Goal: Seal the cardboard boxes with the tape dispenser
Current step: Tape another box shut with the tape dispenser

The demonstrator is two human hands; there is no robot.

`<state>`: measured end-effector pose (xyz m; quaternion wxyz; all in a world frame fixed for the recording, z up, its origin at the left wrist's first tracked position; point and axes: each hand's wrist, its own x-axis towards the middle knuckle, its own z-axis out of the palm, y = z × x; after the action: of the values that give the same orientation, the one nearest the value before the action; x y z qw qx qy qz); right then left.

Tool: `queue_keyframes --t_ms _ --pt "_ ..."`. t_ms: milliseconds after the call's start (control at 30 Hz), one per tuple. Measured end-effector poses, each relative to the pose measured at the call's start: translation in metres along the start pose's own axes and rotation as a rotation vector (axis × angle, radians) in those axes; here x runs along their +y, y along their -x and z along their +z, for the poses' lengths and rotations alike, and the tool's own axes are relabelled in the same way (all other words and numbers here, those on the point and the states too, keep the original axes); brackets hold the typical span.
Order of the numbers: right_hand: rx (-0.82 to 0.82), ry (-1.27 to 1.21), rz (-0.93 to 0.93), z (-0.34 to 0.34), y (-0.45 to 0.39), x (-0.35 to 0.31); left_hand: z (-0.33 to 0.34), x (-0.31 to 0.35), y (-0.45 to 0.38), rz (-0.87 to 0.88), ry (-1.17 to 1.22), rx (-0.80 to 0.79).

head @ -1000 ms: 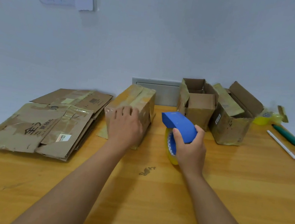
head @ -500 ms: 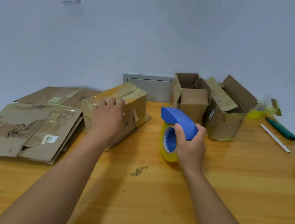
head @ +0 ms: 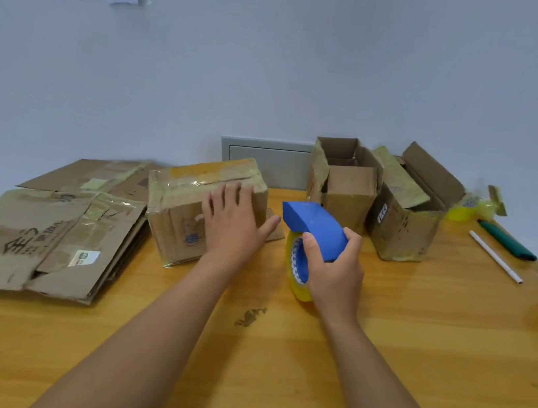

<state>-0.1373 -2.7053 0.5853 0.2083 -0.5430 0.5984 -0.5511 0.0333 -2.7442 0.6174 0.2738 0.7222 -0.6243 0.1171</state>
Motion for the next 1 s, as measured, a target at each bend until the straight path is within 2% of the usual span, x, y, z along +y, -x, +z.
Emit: queue_keyframes --t_ms 233,400,567,800,1000 --pt "0.006 0.013 0.016 -0.001 0.001 -0.002 0.01 0.011 -0.031 -0.187 0.014 0.128" --pt "0.024 -0.037 0.054 -0.005 -0.004 0.001 0.008 -0.001 -0.029 -0.098 0.046 0.143" --pt "0.042 -0.082 0.114 -0.006 -0.01 0.004 0.007 -0.007 -0.033 -0.082 -0.07 0.034" --pt "0.036 0.003 0.041 -0.004 0.0 0.002 0.009 0.005 -0.038 -0.173 -0.108 0.073" --pt "0.014 0.068 -0.021 0.001 0.007 -0.002 -0.001 -0.004 -0.028 -0.089 -0.035 0.093"
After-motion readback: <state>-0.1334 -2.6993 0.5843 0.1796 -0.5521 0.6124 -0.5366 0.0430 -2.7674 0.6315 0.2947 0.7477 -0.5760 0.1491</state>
